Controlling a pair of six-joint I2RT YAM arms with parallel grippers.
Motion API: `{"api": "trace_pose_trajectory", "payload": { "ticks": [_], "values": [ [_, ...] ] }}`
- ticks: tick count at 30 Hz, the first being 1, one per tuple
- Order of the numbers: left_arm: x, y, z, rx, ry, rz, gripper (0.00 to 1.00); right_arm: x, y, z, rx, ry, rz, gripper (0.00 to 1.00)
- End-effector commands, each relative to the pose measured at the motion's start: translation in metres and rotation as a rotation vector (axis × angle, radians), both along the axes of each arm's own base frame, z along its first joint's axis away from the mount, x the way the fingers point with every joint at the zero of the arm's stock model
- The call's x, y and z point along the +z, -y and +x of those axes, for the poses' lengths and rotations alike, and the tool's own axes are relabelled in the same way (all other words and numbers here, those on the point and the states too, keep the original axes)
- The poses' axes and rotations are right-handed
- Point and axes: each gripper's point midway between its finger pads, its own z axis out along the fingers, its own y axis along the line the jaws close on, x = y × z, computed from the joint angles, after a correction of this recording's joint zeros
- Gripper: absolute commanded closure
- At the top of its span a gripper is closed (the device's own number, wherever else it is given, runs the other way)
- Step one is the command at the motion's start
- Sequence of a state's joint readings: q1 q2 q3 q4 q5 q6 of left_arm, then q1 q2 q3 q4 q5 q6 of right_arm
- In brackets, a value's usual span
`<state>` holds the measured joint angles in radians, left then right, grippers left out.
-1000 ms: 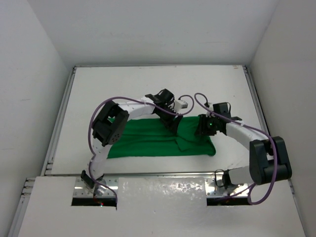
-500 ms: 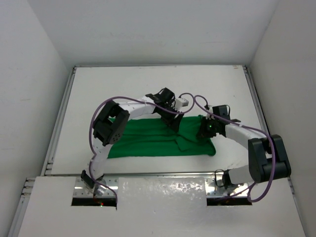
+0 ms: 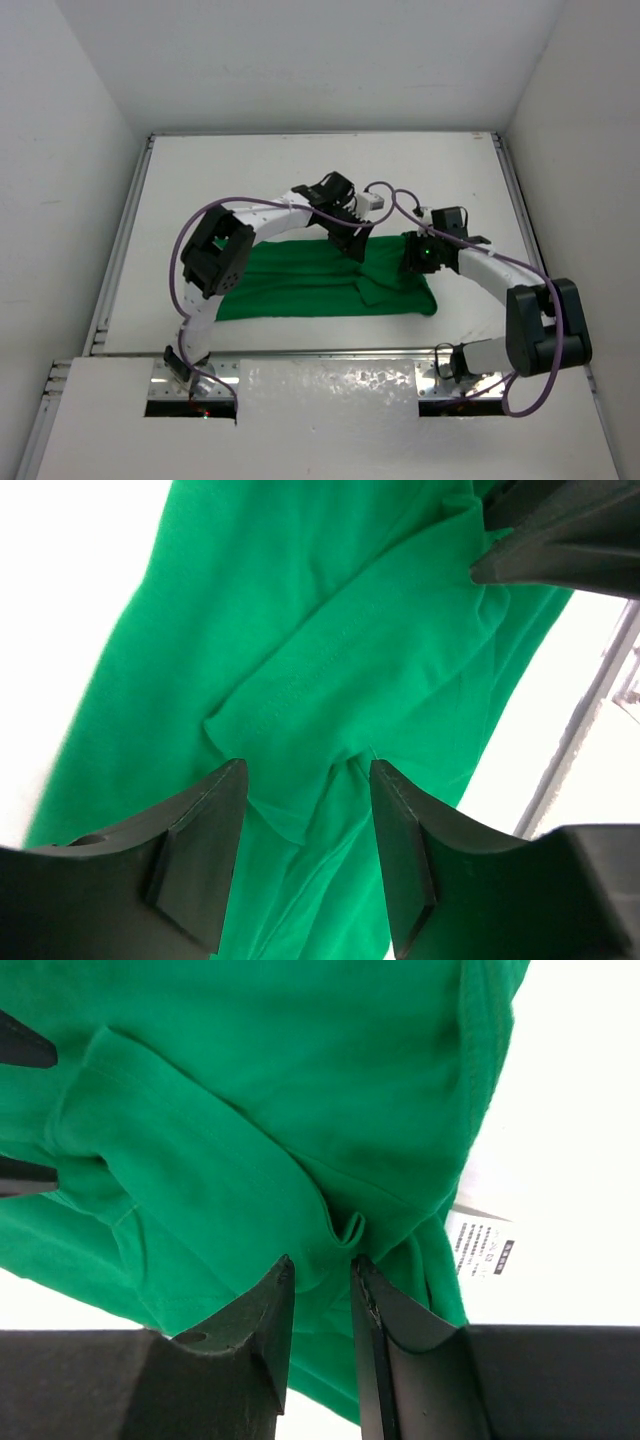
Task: Fold and stack the t-shirts
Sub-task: Fold the other side of the tshirt into a rectangle
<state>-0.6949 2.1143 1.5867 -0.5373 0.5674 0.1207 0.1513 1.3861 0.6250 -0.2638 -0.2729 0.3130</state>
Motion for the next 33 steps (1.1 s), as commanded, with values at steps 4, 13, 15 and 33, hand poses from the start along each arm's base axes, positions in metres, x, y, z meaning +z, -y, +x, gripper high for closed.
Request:
{"api": "trace_pose_trajectory", "payload": {
  "ticks": [4,13,15,33],
  "values": [
    [-0.016,0.010,0.007,0.013,0.048,0.049,0.53,0.016,-0.002,0.023,-0.015,0.081,0.002,0.72],
    [-0.025,0.007,0.029,0.066,0.158,0.129,0.56,0.006,-0.002,0.030,-0.023,0.068,-0.004,0.74],
    [-0.026,0.007,0.032,0.080,0.176,0.138,0.56,0.005,-0.003,0.032,-0.023,0.063,0.000,0.74],
    [0.017,0.009,0.032,0.104,0.237,0.087,0.57,-0.006,-0.001,0.026,-0.025,0.028,-0.012,0.83]
  ]
}}
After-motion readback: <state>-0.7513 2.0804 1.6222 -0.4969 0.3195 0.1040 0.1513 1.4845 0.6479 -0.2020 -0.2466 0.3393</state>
